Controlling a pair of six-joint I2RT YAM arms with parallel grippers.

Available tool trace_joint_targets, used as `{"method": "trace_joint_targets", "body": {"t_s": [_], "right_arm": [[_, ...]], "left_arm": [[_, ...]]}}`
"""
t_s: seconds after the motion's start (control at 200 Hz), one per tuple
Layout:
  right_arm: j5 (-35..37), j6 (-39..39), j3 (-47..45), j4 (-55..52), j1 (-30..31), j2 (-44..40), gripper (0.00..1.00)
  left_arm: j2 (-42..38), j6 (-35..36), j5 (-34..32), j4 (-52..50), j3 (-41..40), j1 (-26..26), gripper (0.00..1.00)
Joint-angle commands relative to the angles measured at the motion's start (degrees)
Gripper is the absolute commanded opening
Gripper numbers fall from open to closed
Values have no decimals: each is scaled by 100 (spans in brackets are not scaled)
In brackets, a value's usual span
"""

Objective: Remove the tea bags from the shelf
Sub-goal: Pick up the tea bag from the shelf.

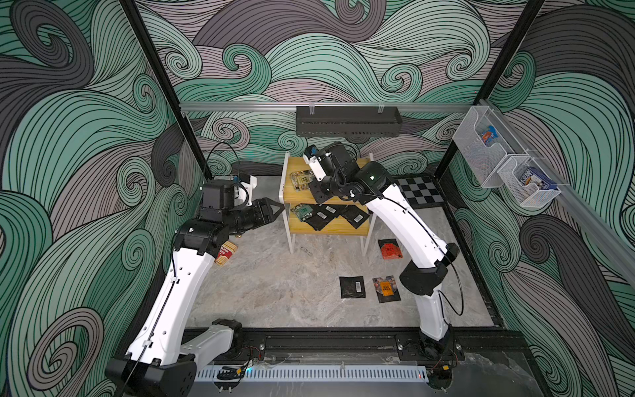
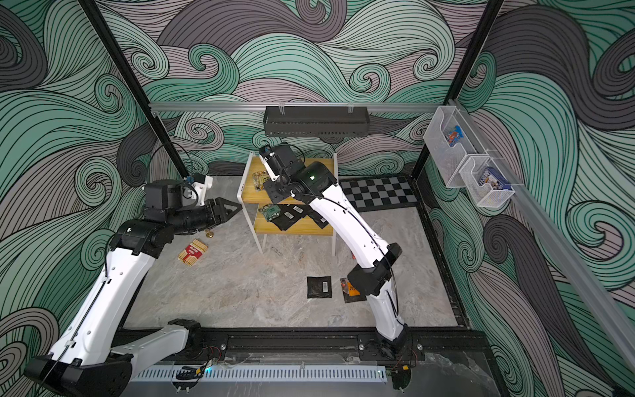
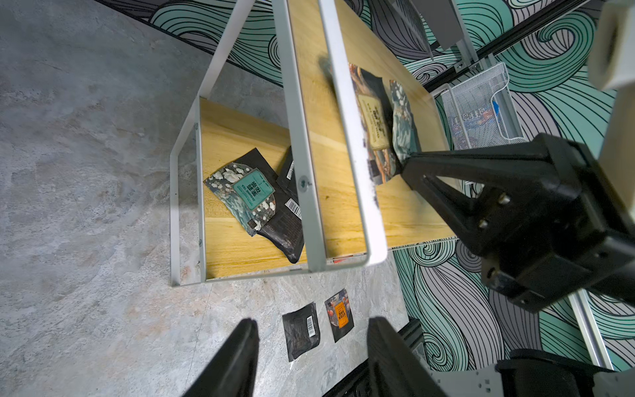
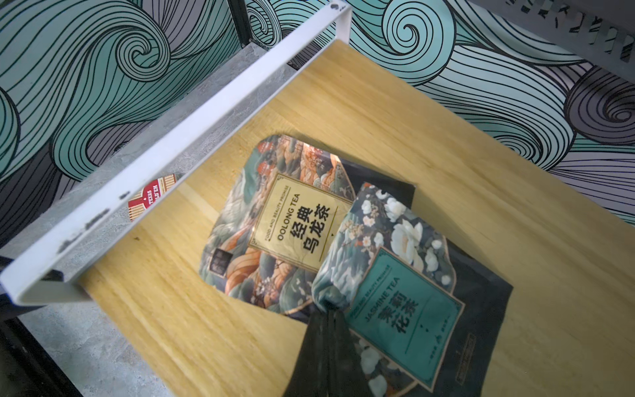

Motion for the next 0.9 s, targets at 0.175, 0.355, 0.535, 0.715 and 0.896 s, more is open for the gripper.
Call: {"method": "trace_joint_targets", "body": {"t_s": [0.175,0.355,0.535,0.715,0.896], "right_arm": [[132,-114,186,-200,-25,-309,0],[182,-149,235,-195,-32,-441,0],[171,-149,210,-194,-23,-605,0],[149,-167,136,-192,3,-881,0],[134,-186,-43,-192,98,-1241,0]], "left_arm": [[-145,60,-51,13,-23,-24,54],[-173,66,-60,-8,-1,-28,54],[-182,75,-69,-48,26,-28,54],[-231,165,-148,-265,145,-28,56],[-328,126,-113,-319,54,-29,56]]}}
